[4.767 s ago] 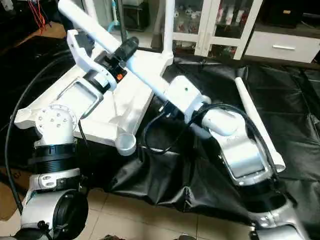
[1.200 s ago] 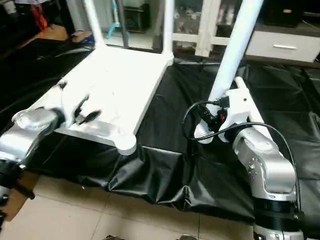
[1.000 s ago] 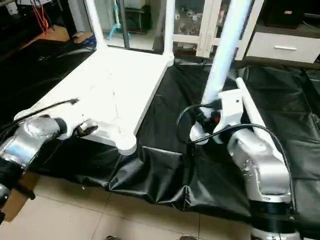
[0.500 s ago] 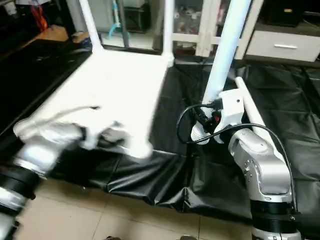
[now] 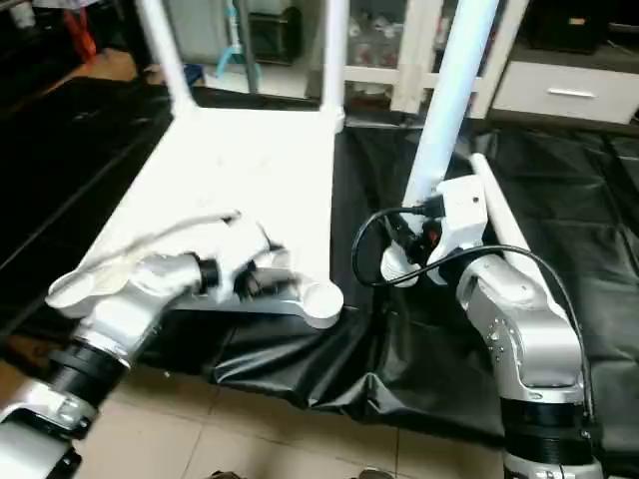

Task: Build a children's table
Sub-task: Pick table leg

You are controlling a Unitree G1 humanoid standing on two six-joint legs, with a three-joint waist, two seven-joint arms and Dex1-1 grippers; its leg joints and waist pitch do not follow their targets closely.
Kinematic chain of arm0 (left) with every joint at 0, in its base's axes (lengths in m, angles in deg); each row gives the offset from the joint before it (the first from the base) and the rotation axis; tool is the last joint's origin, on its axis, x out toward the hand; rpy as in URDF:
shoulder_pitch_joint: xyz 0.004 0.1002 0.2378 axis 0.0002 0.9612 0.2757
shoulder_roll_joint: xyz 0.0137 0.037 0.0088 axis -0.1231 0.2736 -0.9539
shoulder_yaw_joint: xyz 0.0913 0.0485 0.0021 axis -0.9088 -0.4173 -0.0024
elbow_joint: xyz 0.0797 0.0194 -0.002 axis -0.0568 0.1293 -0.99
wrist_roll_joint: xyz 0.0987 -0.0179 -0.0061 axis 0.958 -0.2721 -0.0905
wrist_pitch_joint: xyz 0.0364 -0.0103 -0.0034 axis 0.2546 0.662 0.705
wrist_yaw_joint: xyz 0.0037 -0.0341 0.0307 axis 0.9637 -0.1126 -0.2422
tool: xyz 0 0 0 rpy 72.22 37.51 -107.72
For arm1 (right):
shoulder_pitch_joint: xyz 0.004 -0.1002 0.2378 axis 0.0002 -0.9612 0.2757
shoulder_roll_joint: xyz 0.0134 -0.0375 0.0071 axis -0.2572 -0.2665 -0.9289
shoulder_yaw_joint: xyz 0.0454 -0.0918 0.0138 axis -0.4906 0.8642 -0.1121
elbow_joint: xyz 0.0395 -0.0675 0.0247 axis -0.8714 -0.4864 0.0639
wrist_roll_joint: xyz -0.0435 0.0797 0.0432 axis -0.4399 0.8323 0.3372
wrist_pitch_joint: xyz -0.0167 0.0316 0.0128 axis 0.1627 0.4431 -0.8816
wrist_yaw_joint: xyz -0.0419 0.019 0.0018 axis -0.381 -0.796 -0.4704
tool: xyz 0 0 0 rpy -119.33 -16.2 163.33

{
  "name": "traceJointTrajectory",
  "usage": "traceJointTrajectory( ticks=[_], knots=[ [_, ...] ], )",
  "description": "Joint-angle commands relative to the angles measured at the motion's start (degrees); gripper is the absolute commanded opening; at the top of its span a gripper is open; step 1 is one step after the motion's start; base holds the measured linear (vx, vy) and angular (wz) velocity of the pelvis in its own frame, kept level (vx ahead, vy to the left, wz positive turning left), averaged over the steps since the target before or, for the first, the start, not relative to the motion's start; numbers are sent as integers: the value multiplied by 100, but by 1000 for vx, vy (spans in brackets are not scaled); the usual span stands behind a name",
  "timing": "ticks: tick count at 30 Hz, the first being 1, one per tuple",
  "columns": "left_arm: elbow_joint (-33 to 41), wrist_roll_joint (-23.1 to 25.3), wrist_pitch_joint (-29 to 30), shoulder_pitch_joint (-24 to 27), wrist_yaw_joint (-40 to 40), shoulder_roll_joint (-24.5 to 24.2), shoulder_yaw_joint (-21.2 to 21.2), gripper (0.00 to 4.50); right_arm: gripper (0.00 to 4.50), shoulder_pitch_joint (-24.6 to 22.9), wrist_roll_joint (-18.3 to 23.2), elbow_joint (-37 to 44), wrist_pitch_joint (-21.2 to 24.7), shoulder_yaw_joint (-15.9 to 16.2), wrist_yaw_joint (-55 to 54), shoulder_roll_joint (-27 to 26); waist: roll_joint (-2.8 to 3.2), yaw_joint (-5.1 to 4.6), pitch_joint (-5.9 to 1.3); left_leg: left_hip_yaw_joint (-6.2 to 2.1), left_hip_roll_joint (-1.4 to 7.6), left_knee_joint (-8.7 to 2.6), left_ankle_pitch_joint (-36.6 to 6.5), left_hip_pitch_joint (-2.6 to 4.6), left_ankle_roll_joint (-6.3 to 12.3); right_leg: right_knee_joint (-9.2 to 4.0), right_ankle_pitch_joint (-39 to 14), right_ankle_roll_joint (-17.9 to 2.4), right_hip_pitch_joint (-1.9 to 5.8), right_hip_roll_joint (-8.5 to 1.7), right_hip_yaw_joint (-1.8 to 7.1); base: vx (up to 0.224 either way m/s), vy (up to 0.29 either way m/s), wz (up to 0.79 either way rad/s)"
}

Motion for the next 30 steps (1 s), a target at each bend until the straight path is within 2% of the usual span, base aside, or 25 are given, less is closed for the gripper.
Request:
traceJointTrajectory(
  ticks=[1,3,5,6,7,8,9,11,12,13,14,15,17,20,22,25,29,30],
  knots=[
    [314,-384,288,112,670,-234,131,371,184,-66,650,274,215,-179,673,138,-109,16,-410,-301,605,-520,-582,129,339,-341,-772,-1397,286,-474,314,0,0,0],
    [387,-425,467,177,985,-400,76,396,184,-170,1169,432,491,-233,1245,279,-87,14,-403,-306,607,-527,-593,152,398,-323,-731,-1395,267,-430,300,0,0,0],
    [257,-226,293,197,1083,-514,-56,408,184,-276,1466,549,716,-204,1715,500,-89,10,-391,-310,611,-539,-678,150,392,-347,-877,-1356,265,-430,301,0,0,0],
    [2,25,-23,168,1120,-582,-199,408,184,-324,1510,504,738,-131,2043,664,-94,15,-386,-305,614,-546,-752,162,335,-368,-1007,-1330,250,-430,305,0,0,0],
    [2,25,-23,168,1120,-582,-199,411,184,-324,1510,504,738,-131,2043,664,-109,20,-377,-302,612,-553,-871,165,266,-395,-1201,-1263,241,-429,309,0,0,0],
    [-346,303,-409,82,1058,-595,-332,424,184,-316,1272,260,380,-29,2195,739,-107,25,-379,-296,612,-555,-885,179,208,-401,-1247,-1247,232,-439,316,0,0,0],
    [-432,369,-499,53,1027,-596,-364,438,184,-306,1174,168,230,7,2209,761,-118,15,-369,-294,607,-564,-983,178,115,-431,-1387,-1181,207,-430,320,0,0,0],
    [-585,450,-618,-15,943,-567,-394,438,184,-245,1003,14,5,37,2132,750,-114,18,-377,-312,615,-578,-1111,177,-42,-432,-1491,-1173,216,-459,323,0,0,0],
    [-697,509,-713,-69,882,-543,-410,438,184,-190,940,-63,-79,26,2058,728,-155,4,-377,-309,614,-584,-1143,167,-95,-437,-1485,-1166,206,-449,323,0,0,0],
    [-879,604,-840,-159,771,-513,-426,438,184,-101,899,-126,-172,-30,1919,663,-143,15,-384,-313,609,-584,-1138,179,-125,-428,-1450,-1188,203,-454,323,0,0,0],
    [-916,624,-856,-177,753,-510,-430,438,184,-81,903,-132,-179,-49,1885,645,-147,9,-382,-304,605,-583,-1145,180,-125,-434,-1435,-1189,191,-446,327,0,0,0],
    [-1017,713,-876,-227,741,-534,-459,438,184,-20,926,-126,-189,-132,1746,596,-142,6,-387,-315,604,-581,-1084,159,-101,-416,-1334,-1210,226,-462,329,0,0,0],
    [-1066,757,-900,-246,754,-550,-475,438,184,0,914,-131,-205,-159,1701,590,-151,10,-396,-314,609,-574,-957,159,-42,-401,-1191,-1232,226,-463,327,0,0,0],
    [-1219,806,-879,-304,855,-528,-451,402,184,18,880,-162,-326,-231,1628,557,-140,14,-416,-297,602,-552,-733,148,72,-367,-875,-1304,237,-456,322,0,0,0],
    [-1282,799,-870,-334,933,-511,-458,399,184,13,851,-198,-396,-214,1641,557,-134,24,-430,-292,601,-542,-536,142,190,-342,-599,-1391,252,-459,311,0,0,0],
    [-1293,786,-826,-350,1185,-538,-536,373,184,-11,809,-221,-451,-184,1646,567,-133,38,-424,-286,602,-535,-524,142,273,-350,-623,-1446,256,-468,310,0,0,0],
    [-1412,896,-892,-413,1266,-555,-605,346,184,-5,807,-250,-499,-154,1626,594,-124,31,-407,-296,614,-554,-734,150,201,-371,-900,-1405,250,-462,309,0,0,0],
    [-1474,921,-900,-445,1302,-549,-610,326,184,4,808,-256,-511,-135,1617,598,-118,24,-405,-299,614,-559,-789,150,166,-377,-937,-1405,251,-461,310,0,0,0]
  ],
)
